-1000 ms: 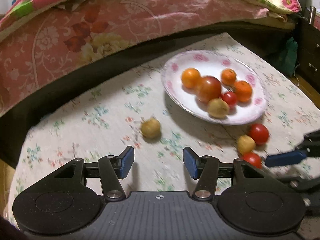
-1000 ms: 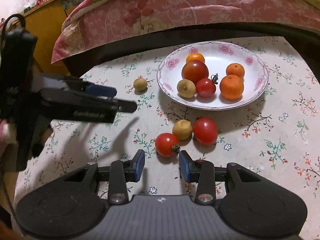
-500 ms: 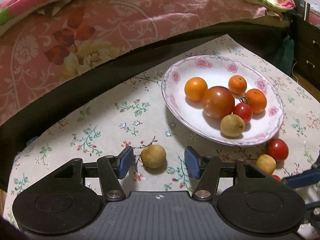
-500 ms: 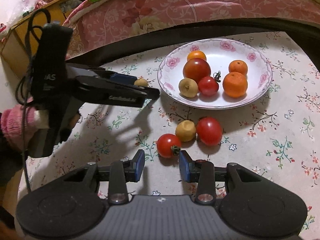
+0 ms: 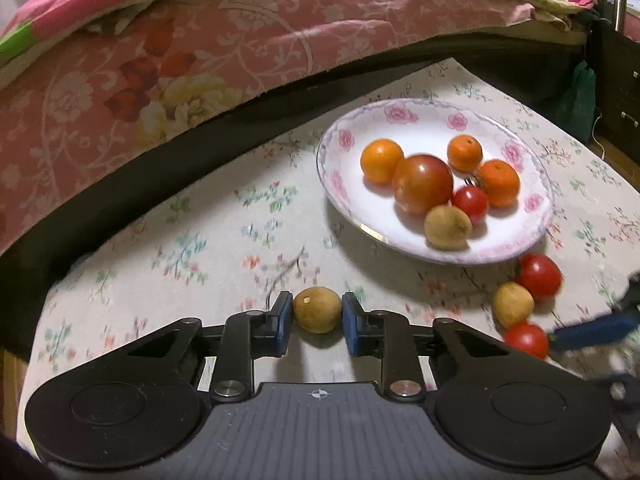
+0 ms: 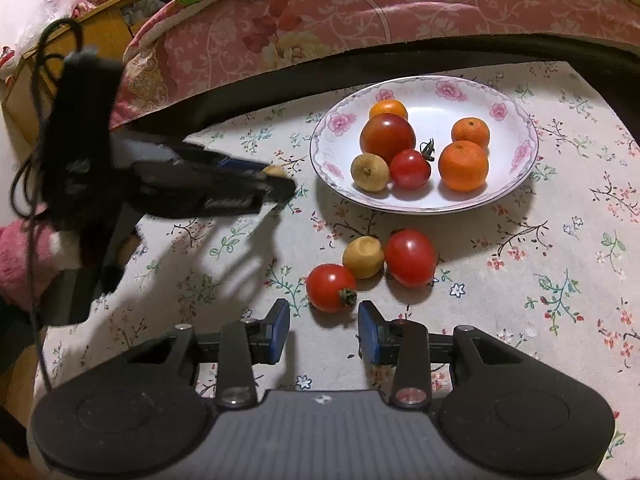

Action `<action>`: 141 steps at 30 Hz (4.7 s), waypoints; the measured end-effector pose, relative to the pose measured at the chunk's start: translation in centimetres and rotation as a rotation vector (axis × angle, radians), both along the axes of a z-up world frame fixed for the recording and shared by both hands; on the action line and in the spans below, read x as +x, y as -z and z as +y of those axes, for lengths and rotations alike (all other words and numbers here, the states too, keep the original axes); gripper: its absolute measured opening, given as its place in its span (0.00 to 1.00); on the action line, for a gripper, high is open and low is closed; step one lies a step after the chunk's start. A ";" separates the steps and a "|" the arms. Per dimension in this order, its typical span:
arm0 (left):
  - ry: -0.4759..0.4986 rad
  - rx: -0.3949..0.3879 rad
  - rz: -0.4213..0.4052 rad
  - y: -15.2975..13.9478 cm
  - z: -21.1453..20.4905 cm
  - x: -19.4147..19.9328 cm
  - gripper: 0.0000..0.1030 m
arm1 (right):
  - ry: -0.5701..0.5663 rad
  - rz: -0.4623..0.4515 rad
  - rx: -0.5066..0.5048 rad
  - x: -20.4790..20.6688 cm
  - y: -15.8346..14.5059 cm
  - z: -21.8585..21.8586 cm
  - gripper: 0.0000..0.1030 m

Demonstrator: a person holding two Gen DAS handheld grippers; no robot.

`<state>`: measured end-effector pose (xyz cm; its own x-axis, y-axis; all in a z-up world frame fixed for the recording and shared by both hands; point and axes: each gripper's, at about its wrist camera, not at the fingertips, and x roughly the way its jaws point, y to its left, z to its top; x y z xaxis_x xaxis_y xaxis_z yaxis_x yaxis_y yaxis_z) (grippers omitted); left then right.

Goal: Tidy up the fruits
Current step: 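Grasp a yellow fruit with the left tool while the right tool grasps a red cherry tomato, then lift the yellow fruit with the left tool while the right tool lifts the cherry tomato, then carry the yellow fruit and cherry tomato toward the white plate with both tools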

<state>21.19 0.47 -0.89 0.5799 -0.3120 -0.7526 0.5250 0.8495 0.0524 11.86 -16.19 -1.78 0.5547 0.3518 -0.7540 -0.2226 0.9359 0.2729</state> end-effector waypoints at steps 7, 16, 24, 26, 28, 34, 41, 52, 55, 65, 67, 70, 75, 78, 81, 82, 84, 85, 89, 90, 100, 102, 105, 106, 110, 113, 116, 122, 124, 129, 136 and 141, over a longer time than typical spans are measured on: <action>-0.045 -0.032 0.047 -1.5 1.8 -4.7 0.33 | -0.029 -0.004 -0.011 -0.4 0.0 0.6 0.35; -0.052 -0.075 0.086 -1.8 2.3 -7.5 0.33 | 0.012 -0.048 -0.091 0.0 -0.4 0.8 0.35; -0.016 -0.088 0.118 -0.8 2.1 -8.0 0.33 | 0.019 -0.075 -0.111 0.7 0.3 1.2 0.35; -0.008 -0.098 0.124 -0.7 2.1 -8.1 0.34 | 0.011 -0.077 -0.135 0.6 0.3 1.7 0.30; -0.001 -0.088 0.118 -0.7 1.9 -8.2 0.34 | -0.015 -0.082 -0.163 0.3 0.2 2.4 0.27; 0.016 -0.076 0.125 -0.1 1.7 -8.8 0.36 | -0.022 -0.065 -0.170 -1.7 -0.7 2.6 0.27; 0.030 -0.068 0.115 0.0 1.2 -9.6 0.41 | -0.006 -0.009 -0.170 -3.5 -0.2 1.4 0.27; 0.007 -0.028 0.090 0.1 0.1 -9.8 0.48 | -0.070 0.034 -0.145 -2.6 -0.2 0.5 0.28; -0.015 -0.041 0.093 0.2 0.2 -9.8 0.48 | -0.079 0.017 -0.158 -2.4 -0.6 0.6 0.28; 0.018 -0.022 0.093 -0.1 -1.5 -9.7 0.37 | -0.129 -0.002 -0.193 -2.0 -0.4 1.0 0.28; 0.026 -0.020 0.094 -0.1 -1.6 -9.7 0.36 | -0.141 -0.001 -0.199 -1.8 -0.4 1.2 0.28; 0.029 -0.028 0.105 -0.1 -1.4 -9.6 0.36 | -0.140 0.011 -0.183 -1.3 -0.4 0.9 0.27; 0.042 -0.026 0.102 -0.1 -1.4 -9.6 0.37 | -0.158 0.020 -0.168 -0.8 -0.3 0.4 0.29; 0.054 -0.025 0.098 -0.1 -1.3 -9.9 0.38 | -0.172 0.012 -0.170 -0.8 -0.3 0.5 0.29; 0.057 -0.021 0.089 -0.1 -1.3 -10.1 0.39 | -0.185 0.004 -0.188 -0.9 -0.3 0.7 0.29; 0.057 -0.020 0.088 -0.1 -1.4 -10.1 0.39 | -0.187 0.001 -0.190 -1.0 -0.2 0.6 0.29; 0.055 -0.020 0.091 -0.1 -1.4 -10.1 0.39 | -0.187 -0.002 -0.192 -1.0 -0.2 0.6 0.29; 0.055 -0.015 0.093 -0.1 -1.5 -10.1 0.39 | -0.187 -0.001 -0.192 -1.0 -0.2 0.6 0.29; 0.064 0.010 0.100 -0.3 -2.0 -10.0 0.37 | -0.195 0.003 -0.195 -0.9 -0.3 0.8 0.27; 0.067 0.014 0.098 -0.3 -2.1 -10.0 0.37 | -0.198 0.001 -0.197 -0.9 -0.3 0.8 0.27; 0.072 -0.004 0.108 -0.1 -1.9 -9.9 0.36 | -0.211 -0.003 -0.181 -1.1 -0.3 0.2 0.27; 0.073 -0.003 0.107 -0.2 -1.8 -9.9 0.38 | -0.221 -0.006 -0.183 -1.3 -0.3 0.1 0.28; 0.076 0.001 0.107 -0.3 -1.8 -10.3 0.43 | -0.218 -0.008 -0.173 -1.5 -0.2 -0.3 0.28; 0.075 0.001 0.108 -0.3 -1.7 -10.4 0.47 | -0.221 -0.010 -0.177 -1.5 -0.2 -0.3 0.28; 0.081 0.007 0.102 -0.3 -1.9 -10.8 0.49 | -0.220 -0.013 -0.188 -1.3 -0.2 -0.2 0.28; 0.079 -0.005 0.111 -0.3 -1.9 -10.6 0.48 | -0.220 -0.014 -0.193 -1.3 -0.2 -0.2 0.28; 0.093 0.001 0.107 -0.4 -2.2 -10.8 0.40 | -0.233 -0.021 -0.222 -1.5 -0.2 0.1 0.28; 0.101 0.012 0.106 -0.3 -2.5 -11.0 0.34 | -0.227 -0.016 -0.223 -1.7 -0.2 0.1 0.28; 0.101 0.014 0.107 -0.4 -2.6 -10.9 0.33 | -0.223 -0.014 -0.223 -1.6 -0.2 0.2 0.27; 0.105 0.007 0.111 -0.4 -2.5 -10.9 0.32 | -0.214 -0.012 -0.227 -1.5 -0.2 0.3 0.27; 0.093 -0.015 0.089 -1.0 -2.7 -10.5 0.32 | -0.194 -0.022 -0.211 -1.6 -0.7 -0.2 0.27; 0.089 -0.025 0.084 -1.1 -3.0 -10.1 0.32 | -0.176 -0.029 -0.194 -1.6 -1.1 -0.5 0.27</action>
